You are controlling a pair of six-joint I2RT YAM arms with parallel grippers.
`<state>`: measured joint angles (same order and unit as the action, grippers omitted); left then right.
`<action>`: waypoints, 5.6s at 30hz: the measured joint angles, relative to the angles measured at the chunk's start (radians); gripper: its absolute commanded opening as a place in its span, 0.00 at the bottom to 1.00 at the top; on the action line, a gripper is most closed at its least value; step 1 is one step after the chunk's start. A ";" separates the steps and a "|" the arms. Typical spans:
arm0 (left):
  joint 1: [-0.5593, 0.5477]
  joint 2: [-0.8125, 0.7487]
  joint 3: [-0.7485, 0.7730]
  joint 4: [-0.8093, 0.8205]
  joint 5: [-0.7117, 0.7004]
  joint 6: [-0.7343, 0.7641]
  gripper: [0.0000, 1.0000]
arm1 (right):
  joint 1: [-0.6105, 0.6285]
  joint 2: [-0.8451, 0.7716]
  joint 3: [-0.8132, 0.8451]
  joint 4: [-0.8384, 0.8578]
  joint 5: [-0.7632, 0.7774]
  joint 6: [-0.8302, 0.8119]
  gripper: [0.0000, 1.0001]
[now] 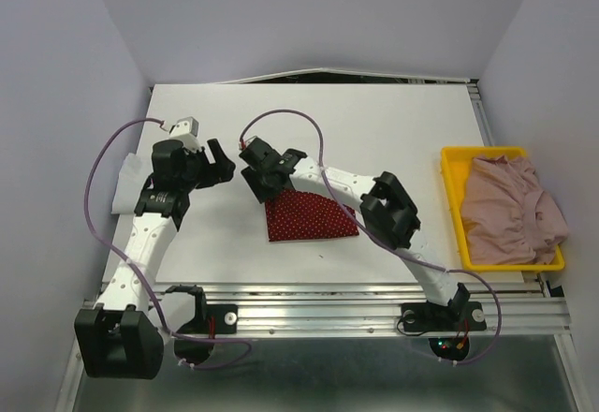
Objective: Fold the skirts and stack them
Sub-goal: Neatly place the folded skirt to the corner
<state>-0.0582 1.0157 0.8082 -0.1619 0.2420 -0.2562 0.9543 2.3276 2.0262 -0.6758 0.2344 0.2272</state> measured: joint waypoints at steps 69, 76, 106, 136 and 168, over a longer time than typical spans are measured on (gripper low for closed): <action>-0.170 0.689 -0.306 0.952 0.439 -0.438 0.48 | -0.163 -0.007 0.091 0.033 -0.085 0.192 0.01; -0.175 0.689 -0.141 0.692 0.294 -0.331 0.00 | -0.164 -0.007 0.090 0.051 -0.085 0.192 0.68; 0.043 0.327 0.085 0.003 -0.472 0.553 0.00 | -0.306 -0.270 -0.111 0.076 -0.030 0.060 1.00; 0.338 0.420 0.205 0.033 -0.378 0.632 0.00 | -0.306 -0.269 -0.144 0.078 -0.046 0.048 1.00; 0.414 0.305 0.101 0.293 -0.562 0.781 0.65 | -0.309 -0.272 -0.193 0.076 -0.020 -0.026 1.00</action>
<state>0.3557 1.3209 0.9089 0.1310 -0.3199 0.5251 0.6456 2.0556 1.8332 -0.5999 0.2146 0.2008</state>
